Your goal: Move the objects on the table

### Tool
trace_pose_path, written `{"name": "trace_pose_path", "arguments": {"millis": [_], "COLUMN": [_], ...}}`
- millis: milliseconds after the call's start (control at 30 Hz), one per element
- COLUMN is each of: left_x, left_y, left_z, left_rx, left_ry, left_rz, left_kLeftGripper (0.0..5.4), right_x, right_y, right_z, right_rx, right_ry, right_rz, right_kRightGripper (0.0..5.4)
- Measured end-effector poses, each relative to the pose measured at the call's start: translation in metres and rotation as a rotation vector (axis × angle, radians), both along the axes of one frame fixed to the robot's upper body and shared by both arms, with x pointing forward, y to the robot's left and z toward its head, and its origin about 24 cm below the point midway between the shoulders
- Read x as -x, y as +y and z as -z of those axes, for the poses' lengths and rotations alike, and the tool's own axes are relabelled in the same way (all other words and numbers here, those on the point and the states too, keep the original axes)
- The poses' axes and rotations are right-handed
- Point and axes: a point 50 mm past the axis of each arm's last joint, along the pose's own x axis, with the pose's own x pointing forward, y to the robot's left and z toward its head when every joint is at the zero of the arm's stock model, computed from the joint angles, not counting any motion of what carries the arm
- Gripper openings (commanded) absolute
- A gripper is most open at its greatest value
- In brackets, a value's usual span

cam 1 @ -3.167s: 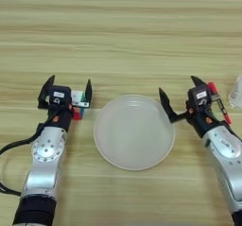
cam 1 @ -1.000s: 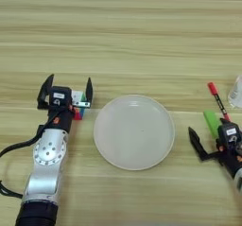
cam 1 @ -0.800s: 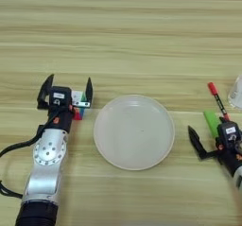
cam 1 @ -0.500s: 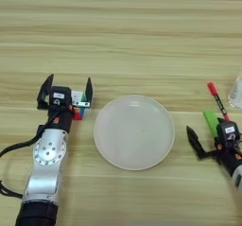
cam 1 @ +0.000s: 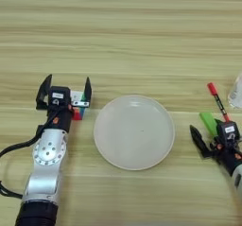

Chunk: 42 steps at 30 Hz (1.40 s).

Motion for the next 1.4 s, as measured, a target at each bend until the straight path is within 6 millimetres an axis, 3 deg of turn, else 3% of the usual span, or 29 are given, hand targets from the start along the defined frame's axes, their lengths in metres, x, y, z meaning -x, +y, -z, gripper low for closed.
{"name": "trace_pose_path", "arguments": {"millis": [667,1233,1400], "left_x": [0.0,0.0,0.0], "left_y": [0.001,0.001,0.001], "left_z": [0.0,0.0,0.0], "left_rx": [0.0,0.0,-0.001], "left_ry": [-0.001,-0.002,-0.002], "left_rz": [-0.005,-0.005,-0.006], "left_kLeftGripper": [5.4,5.4,5.4], "right_x": [0.0,-0.001,-0.006], "right_y": [0.004,0.007,0.02], "right_z": [-0.001,-0.007,-0.032], "right_rx": [0.014,0.017,-0.003], "right_ry": [-0.007,-0.025,-0.118], "right_rz": [-0.016,-0.024,-0.055], "right_kRightGripper": [1.4,1.39,1.39]}}
